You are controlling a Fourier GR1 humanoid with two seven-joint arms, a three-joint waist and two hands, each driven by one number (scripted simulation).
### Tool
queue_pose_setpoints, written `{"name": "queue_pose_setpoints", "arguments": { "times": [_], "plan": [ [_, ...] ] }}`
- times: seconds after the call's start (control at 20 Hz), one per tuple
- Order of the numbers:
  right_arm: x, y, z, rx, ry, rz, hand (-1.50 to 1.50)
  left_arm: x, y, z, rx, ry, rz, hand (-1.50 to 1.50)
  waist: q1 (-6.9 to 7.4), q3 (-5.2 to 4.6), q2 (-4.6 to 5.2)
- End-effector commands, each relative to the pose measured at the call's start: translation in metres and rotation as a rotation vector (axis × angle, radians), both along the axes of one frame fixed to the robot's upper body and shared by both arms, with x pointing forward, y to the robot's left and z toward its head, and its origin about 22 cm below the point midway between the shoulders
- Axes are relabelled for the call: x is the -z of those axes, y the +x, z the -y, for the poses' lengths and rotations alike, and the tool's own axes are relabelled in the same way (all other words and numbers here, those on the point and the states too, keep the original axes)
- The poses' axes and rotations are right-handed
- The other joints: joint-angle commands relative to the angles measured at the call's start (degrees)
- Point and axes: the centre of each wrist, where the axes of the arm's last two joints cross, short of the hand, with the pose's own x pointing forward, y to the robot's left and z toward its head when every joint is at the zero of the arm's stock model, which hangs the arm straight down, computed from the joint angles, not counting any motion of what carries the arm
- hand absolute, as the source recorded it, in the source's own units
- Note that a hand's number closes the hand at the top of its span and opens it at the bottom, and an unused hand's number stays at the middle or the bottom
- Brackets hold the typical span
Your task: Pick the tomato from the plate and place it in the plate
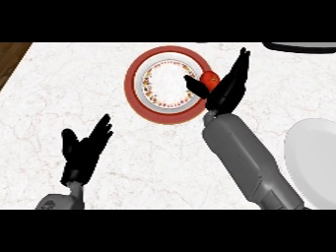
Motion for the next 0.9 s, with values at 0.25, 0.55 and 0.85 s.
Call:
{"name": "queue_pose_setpoints", "arguments": {
  "times": [0.25,0.55,0.85],
  "plan": [
    [0.027,-0.072,-0.028,-0.214,0.141,0.024,-1.50,0.008,-0.021,-0.026,-0.046,0.009,-0.001,0.00,-2.88,-0.09,-0.80],
    [0.046,-0.105,-0.021,-0.323,0.115,-0.027,-1.50,-0.003,-0.015,-0.012,-0.069,-0.006,-0.030,0.00,-4.51,-0.20,-1.26],
    [0.068,-0.128,-0.031,-0.332,0.087,-0.087,-1.50,0.012,-0.033,-0.016,-0.071,0.016,-0.030,0.00,-4.59,-0.25,-1.34]
  ]
}}
